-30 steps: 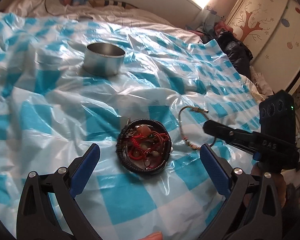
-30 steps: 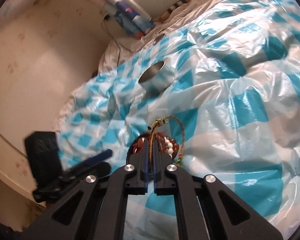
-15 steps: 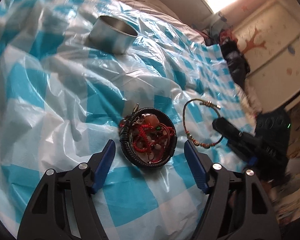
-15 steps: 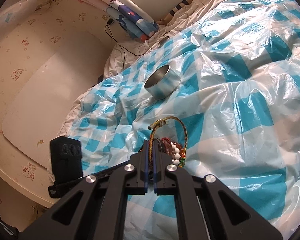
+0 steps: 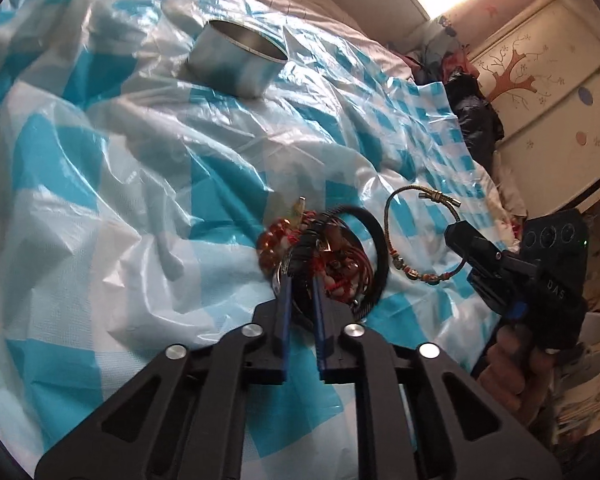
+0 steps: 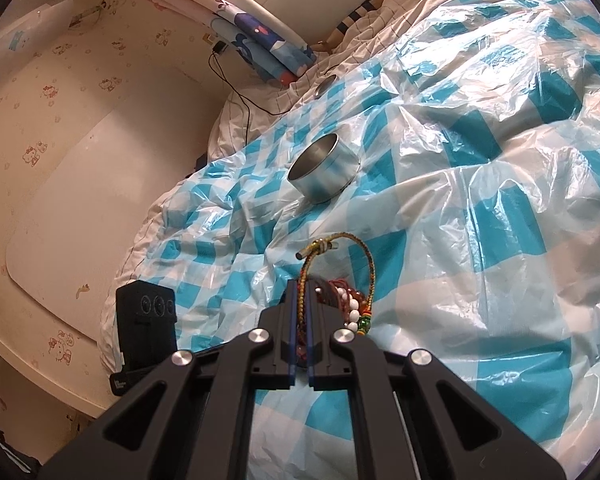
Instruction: Organize jewelry
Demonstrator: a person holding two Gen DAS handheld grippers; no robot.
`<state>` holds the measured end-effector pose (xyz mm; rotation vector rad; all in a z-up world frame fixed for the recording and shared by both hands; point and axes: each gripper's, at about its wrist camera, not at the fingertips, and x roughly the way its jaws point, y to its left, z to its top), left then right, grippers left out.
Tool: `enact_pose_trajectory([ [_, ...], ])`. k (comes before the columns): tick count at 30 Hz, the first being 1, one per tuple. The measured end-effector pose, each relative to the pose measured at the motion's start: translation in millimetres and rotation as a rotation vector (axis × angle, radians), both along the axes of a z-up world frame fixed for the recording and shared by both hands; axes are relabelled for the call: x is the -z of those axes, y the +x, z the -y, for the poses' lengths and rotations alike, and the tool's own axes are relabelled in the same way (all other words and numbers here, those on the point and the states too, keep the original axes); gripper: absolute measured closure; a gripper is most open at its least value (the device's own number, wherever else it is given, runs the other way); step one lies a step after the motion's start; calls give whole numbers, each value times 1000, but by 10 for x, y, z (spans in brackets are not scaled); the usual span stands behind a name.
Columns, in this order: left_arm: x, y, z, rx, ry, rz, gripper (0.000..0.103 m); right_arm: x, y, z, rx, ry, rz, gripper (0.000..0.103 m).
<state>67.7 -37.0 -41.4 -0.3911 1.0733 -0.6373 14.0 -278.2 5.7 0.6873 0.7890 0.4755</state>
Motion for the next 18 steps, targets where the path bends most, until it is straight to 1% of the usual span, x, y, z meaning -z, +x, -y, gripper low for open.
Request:
enact_pose_trajectory([
  [3, -108, -13, -51, -8, 11, 39, 97, -1, 1, 4, 2, 0, 4, 99],
  [6, -129, -17, -127, -17, 7, 37, 98, -2, -2, 15, 6, 3, 7, 99],
  [10, -193, -67, -248, -29, -37, 44, 98, -62, -15, 10, 4, 3, 35, 99],
  [12, -285, -32, -304, -37, -63, 61, 98, -130, 27, -11, -11, 8, 56, 99],
  [15, -429, 98, -377, -56, -80, 88, 98, -265, 134, -51, -37, 21, 97, 99],
  [18, -544, 346, -401, -79, -73, 107, 98, -405, 292, -77, -53, 13, 144, 99],
])
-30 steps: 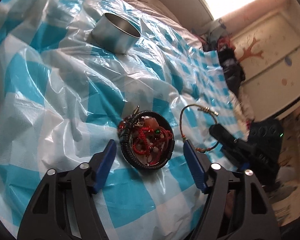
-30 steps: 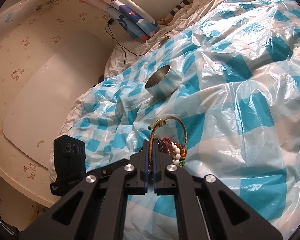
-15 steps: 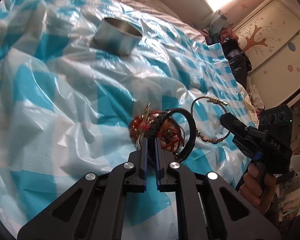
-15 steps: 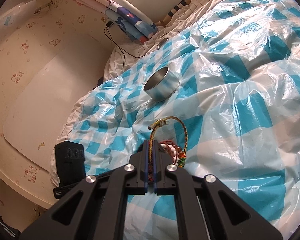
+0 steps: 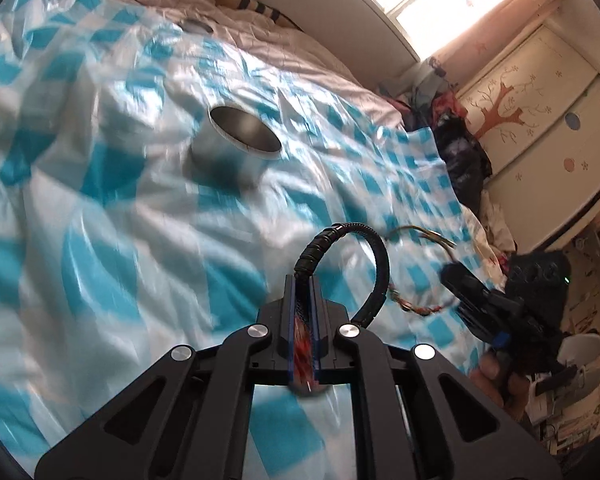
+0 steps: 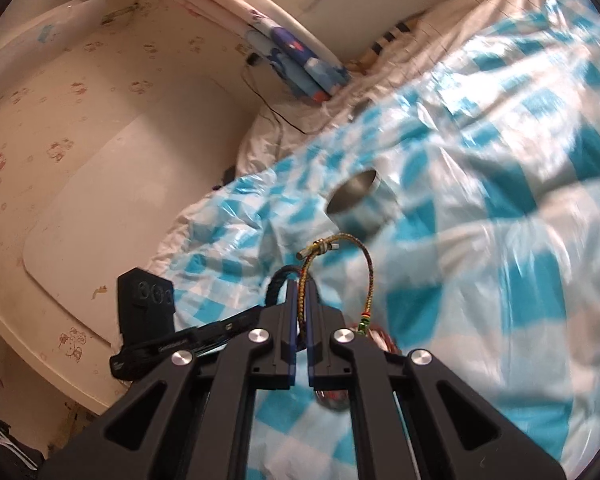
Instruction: Organize jewelry
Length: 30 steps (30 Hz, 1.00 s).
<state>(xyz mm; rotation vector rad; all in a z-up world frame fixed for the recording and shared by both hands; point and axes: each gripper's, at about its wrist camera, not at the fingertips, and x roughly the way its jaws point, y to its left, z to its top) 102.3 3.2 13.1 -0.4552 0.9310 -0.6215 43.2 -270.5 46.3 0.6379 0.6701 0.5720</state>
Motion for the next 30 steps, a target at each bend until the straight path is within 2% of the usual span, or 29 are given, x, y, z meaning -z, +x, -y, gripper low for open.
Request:
enact_pose_trajectory([
  [8, -267, 762, 64, -53, 19, 58, 98, -208, 665, -109, -50, -73, 54, 99],
  [14, -213, 1176, 216, -64, 78, 68, 98, -239, 1210, -247, -80, -134, 73, 99],
  [19, -69, 1423, 302, -75, 117, 62, 98, -134, 1619, -390, -101, -177, 58, 99],
  [26, 34, 1592, 354, -93, 182, 69, 98, 54, 1909, -481, -113, -214, 29, 99],
  [30, 135, 1645, 386, -102, 258, 55, 97, 213, 2051, -580, -120, -250, 2, 99],
])
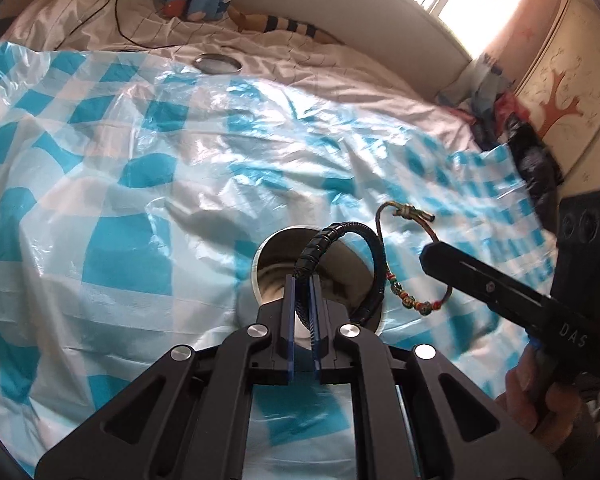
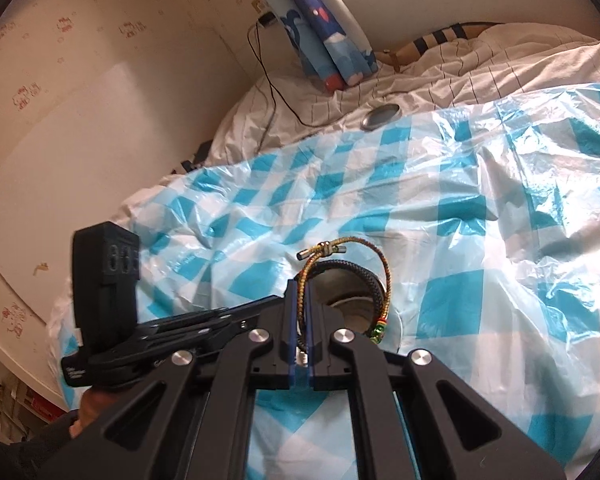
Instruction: Organize jewelry
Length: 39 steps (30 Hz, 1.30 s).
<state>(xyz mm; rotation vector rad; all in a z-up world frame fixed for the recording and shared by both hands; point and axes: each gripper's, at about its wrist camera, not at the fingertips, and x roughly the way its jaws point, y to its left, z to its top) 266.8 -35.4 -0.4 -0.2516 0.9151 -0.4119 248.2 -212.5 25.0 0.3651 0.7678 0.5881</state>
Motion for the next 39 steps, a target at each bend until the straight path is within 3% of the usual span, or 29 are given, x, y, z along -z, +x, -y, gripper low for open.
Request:
enact_pose_trajectory([
  [6, -50, 15, -189, -54, -18, -16, 96, 184, 100, -202, -25, -89, -22, 99],
  [14, -327, -175, -417, -102, -63, 24, 79, 267, 93, -494, -118, -129, -29, 97],
  [16, -380, -259, -419, -96, -61, 35, 75, 275, 78, -520, -133, -138, -41, 76],
  [17, -395, -288, -420, -93, -61, 38, 73, 259, 60, -508, -122, -142, -32, 48],
  [18, -407, -333, -416, -87, -61, 40, 72, 235, 31, -488, -105, -143, -12, 39],
  [19, -411, -369, -414, -82, -60, 41, 70, 213, 17, -472, -103, -137, -4, 38],
  [22, -392, -501, -414, -76, -57, 41, 64, 165, 33, -433, -94, -117, -8, 38],
  [25, -308, -620, -452, -78, -63, 20, 61, 58, 52, -265, -4, -125, 18, 38],
  [27, -237, -678, -490, -84, -76, -2, 59, 108, 135, 3, 92, -86, -44, 38],
  [30, -188, -666, -491, -80, -85, -20, 58, 372, 226, 242, 120, 6, -184, 38],
  [34, -202, -681, -461, -74, -81, -14, 55, 349, 158, 29, 62, -91, -152, 38],
  [37, -212, -684, -464, -72, -86, -11, 54, 333, 104, -256, 51, -243, -125, 41],
  [39, -224, -683, -475, -72, -87, -8, 53, 381, 52, -395, 65, -368, -119, 61],
])
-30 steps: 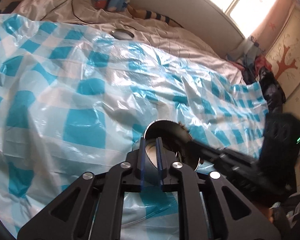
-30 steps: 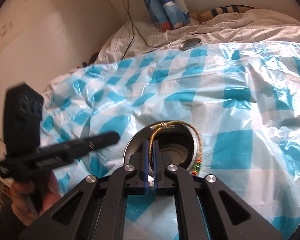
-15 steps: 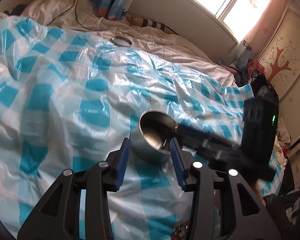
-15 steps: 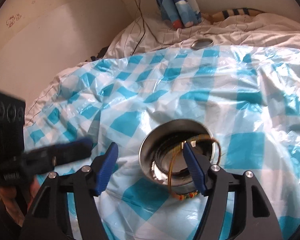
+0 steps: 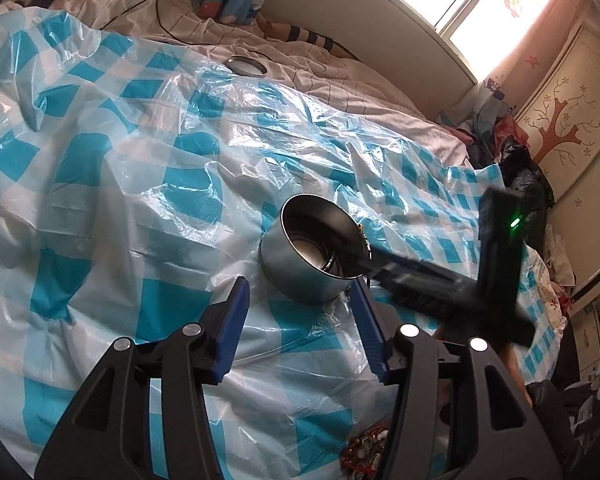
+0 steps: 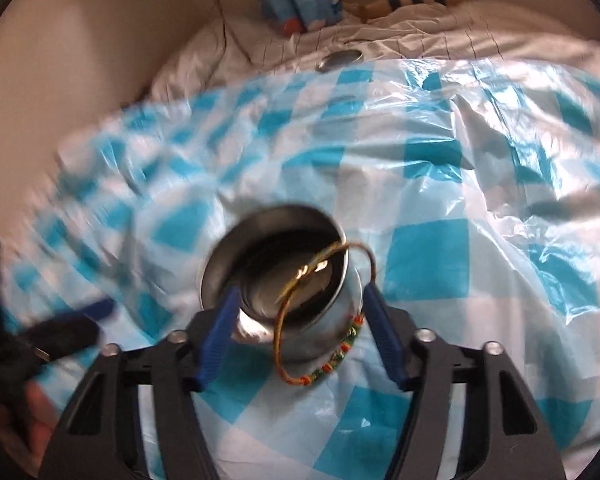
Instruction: Organize jewelry
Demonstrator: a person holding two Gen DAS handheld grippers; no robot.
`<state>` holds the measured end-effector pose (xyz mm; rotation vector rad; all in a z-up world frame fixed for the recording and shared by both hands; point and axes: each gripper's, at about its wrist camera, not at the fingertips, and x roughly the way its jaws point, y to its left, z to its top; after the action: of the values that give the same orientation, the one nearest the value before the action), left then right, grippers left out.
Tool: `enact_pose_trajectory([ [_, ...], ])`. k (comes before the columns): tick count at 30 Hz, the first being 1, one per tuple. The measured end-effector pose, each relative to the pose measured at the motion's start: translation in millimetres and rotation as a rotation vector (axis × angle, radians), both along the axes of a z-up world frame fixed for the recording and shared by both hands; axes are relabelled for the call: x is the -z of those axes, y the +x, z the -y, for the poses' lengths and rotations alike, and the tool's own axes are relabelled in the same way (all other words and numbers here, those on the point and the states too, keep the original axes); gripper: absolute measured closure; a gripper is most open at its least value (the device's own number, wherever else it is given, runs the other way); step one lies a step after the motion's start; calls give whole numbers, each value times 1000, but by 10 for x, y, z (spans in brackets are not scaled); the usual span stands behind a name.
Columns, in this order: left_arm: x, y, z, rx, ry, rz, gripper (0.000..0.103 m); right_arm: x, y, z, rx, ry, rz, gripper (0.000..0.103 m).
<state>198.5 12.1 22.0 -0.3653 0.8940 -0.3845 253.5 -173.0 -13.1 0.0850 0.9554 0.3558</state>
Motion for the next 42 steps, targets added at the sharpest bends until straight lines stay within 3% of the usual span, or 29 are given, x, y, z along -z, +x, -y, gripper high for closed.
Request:
enact_pose_trajectory([
  [1, -4, 9, -8, 0, -1, 1, 53, 9, -29, 0, 10, -25, 7, 63],
  [3, -24, 9, -29, -1, -8, 5, 53, 12, -59, 73, 41, -30, 3, 79],
  [9, -68, -5, -61, -4, -23, 15, 52, 29, -118, 367, 109, 87, -15, 96],
  [20, -64, 3, -76, -5, -26, 12, 50, 66, -40, 586, 136, 287, -21, 94],
  [30, -46, 7, -59, -2, -22, 3, 49, -8, -8, 665, 127, 329, 34, 88],
  [34, -33, 5, -50, 0, -17, 2, 49, -39, -13, 692, 140, 322, 62, 91],
  [37, -31, 3, -42, 2, -17, 2, 49, -203, -67, 688, 143, 295, 134, 98],
  [42, -30, -3, -28, 2, -16, 3, 49, -544, -126, 435, 44, 264, 211, 98],
])
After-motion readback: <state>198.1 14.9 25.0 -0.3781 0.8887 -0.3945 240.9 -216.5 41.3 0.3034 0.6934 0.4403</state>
